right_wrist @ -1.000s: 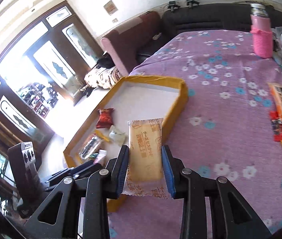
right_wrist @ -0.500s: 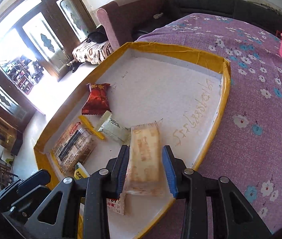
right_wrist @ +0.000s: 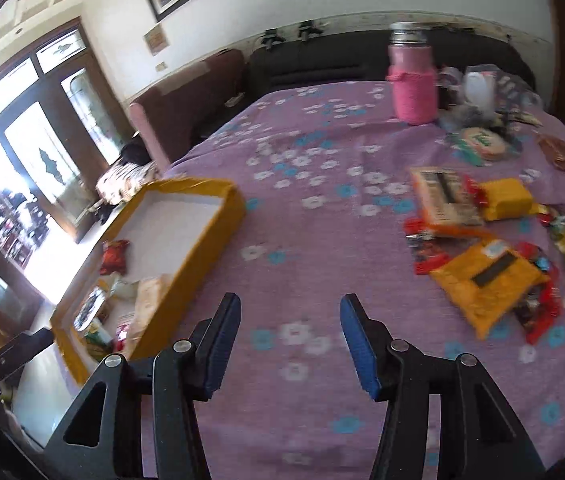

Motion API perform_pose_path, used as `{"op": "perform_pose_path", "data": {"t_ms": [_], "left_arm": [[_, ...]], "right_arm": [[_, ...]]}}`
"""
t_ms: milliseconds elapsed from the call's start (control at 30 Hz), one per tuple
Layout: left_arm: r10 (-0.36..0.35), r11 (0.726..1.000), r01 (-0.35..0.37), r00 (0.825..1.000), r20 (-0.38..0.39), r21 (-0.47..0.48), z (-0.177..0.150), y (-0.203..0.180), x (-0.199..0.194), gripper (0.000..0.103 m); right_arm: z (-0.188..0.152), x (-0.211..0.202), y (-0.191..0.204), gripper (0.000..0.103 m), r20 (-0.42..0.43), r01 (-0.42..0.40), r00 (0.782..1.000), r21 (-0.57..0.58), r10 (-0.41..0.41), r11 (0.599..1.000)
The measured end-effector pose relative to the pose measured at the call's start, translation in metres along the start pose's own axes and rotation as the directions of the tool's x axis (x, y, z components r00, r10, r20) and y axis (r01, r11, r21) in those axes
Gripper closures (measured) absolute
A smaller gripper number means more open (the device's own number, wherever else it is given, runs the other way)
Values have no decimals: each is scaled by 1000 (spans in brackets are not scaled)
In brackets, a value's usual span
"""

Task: Organize snacks
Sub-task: 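Place the sachet and cream cake into the yellow tray with both tools, then grasp the orange biscuit pack with the left tool while the right tool grasps a red candy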

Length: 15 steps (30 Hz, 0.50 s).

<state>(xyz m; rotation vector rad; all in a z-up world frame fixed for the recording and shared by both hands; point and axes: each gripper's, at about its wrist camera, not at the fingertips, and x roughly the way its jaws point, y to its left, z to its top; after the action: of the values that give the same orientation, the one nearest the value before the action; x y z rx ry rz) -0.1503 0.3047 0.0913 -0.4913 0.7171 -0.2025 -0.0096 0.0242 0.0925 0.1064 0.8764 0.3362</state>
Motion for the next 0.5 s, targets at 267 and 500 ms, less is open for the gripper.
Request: {"op": "perform_pose_path", "data": {"t_ms": [267, 500], "left_arm": [[-24, 997, 31, 995, -100, 73, -16, -42, 35, 40], [-10, 993, 22, 993, -114, 112, -19, -57, 39, 40]], "right_arm": [[36, 13, -139, 47, -27, 226, 974, 184, -225, 956], [42, 71, -138, 51, -153, 196, 973, 130, -175, 972]]}}
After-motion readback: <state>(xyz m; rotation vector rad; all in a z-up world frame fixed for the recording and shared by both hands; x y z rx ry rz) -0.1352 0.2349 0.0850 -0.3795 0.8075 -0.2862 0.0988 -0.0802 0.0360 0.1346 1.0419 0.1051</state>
